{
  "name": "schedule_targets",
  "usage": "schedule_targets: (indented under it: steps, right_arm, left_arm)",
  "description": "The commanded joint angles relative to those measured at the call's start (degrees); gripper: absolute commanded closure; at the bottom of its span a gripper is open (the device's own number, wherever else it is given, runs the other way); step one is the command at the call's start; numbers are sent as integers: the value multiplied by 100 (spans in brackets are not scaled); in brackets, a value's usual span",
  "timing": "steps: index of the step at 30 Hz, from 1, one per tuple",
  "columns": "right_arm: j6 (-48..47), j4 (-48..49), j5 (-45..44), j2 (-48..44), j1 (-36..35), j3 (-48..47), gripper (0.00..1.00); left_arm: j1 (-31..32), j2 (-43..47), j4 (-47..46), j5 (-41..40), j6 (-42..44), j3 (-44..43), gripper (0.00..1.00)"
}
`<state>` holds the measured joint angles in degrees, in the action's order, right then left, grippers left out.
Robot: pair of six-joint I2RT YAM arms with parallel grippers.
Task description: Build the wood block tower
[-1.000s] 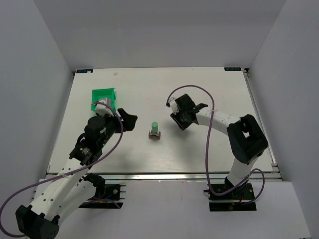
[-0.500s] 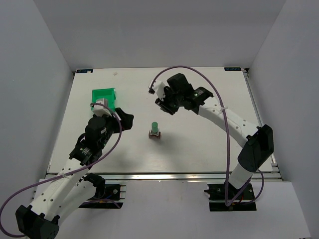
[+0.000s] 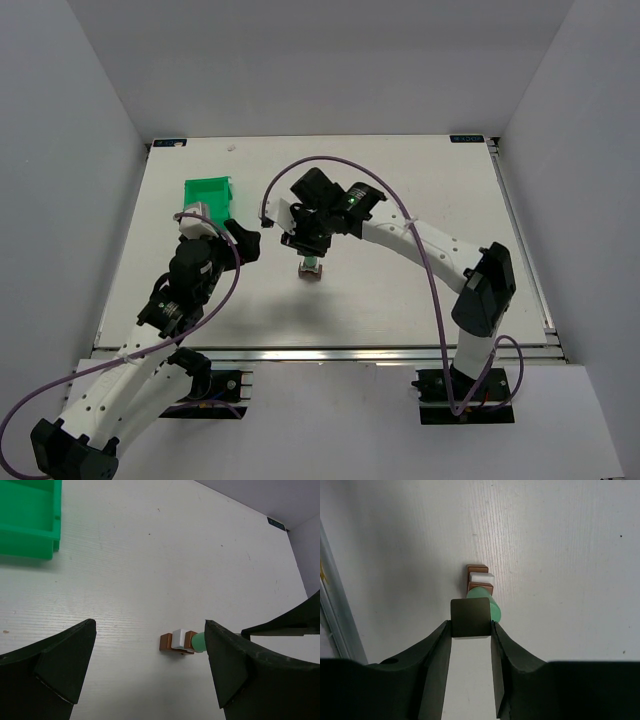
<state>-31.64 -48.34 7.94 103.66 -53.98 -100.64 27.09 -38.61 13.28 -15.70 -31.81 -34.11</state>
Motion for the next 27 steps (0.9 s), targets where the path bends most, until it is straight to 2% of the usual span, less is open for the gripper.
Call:
schedule_targets:
  steps: [1,7,27]
  right_arm:
    - [122,-220,-266,40,-69,-342,93]
    - [211,-352,-671,251,-122,-544,92]
    - [140,-422,-742,550,-122,-676,90]
  left_arm:
    - [-11,64,-62,-64,26,62,2]
    - [-11,55,-71,-3,52,53,2]
    - [-11,117,-132,32,79,62,2]
